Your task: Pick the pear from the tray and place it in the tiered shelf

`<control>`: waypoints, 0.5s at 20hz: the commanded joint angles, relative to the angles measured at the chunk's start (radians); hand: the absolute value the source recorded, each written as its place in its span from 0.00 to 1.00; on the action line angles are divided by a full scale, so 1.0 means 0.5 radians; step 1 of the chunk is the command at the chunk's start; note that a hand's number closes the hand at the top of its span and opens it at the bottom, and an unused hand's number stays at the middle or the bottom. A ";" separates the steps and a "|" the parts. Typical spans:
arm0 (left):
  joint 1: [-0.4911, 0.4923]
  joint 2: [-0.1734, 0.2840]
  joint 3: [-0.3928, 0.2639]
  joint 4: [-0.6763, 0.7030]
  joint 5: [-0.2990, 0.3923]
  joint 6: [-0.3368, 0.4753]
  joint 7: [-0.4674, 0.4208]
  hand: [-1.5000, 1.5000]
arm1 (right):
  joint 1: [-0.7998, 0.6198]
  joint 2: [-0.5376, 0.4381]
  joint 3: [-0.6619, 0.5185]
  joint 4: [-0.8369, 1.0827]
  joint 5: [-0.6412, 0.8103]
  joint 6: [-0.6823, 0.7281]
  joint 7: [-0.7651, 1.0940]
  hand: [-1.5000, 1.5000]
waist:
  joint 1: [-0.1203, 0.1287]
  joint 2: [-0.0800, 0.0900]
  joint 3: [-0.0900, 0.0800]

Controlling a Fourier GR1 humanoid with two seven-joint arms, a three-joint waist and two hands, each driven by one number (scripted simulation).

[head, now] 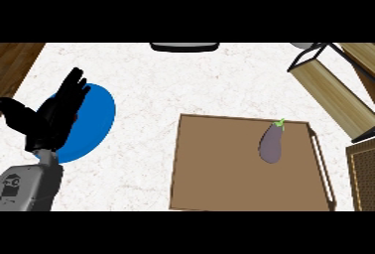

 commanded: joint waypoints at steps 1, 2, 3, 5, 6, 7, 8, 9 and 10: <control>-0.044 -0.080 -0.049 0.058 -0.076 0.059 -0.042 0.50 | -0.122 -0.205 -0.031 0.458 -0.019 -0.015 -0.256 1.00 | 0.005 0.004 0.000; -0.009 -0.080 -0.035 0.084 -0.063 0.027 -0.093 0.50 | -0.161 -0.199 0.033 0.552 0.044 -0.091 -0.291 1.00 | 0.010 0.005 0.000; 0.057 -0.042 -0.019 -0.091 -0.033 0.004 -0.006 0.50 | -0.132 -0.163 0.040 0.539 0.032 -0.137 -0.298 1.00 | 0.010 0.000 0.000; -0.055 -0.029 0.005 0.065 -0.043 -0.015 -0.021 0.50 | -0.189 -0.218 0.082 0.680 0.050 -0.154 -0.405 1.00 | 0.007 0.003 0.000; -0.068 -0.009 0.054 -0.006 0.006 0.003 0.062 0.50 | -0.095 -0.255 0.001 0.732 0.014 -0.136 -0.524 1.00 | 0.004 0.002 0.000; -0.036 -0.029 0.023 0.031 -0.020 -0.017 0.040 0.50 | -0.146 -0.271 0.034 0.741 0.002 -0.135 -0.428 1.00 | 0.002 0.001 -0.001; 0.084 -0.096 -0.035 -0.104 -0.085 0.053 0.009 0.50 | -0.069 -0.245 0.050 0.621 -0.016 -0.123 -0.438 1.00 | -0.001 -0.003 -0.001; -0.007 -0.034 0.034 0.023 -0.018 -0.044 -0.008 0.50 | -0.165 -0.236 0.084 0.719 -0.023 -0.166 -0.442 1.00 | 0.001 0.000 -0.001; -0.022 -0.059 -0.023 0.043 -0.053 -0.022 -0.022 0.50 | -0.219 -0.216 0.023 0.834 0.104 -0.353 -0.186 1.00 | 0.020 0.009 -0.001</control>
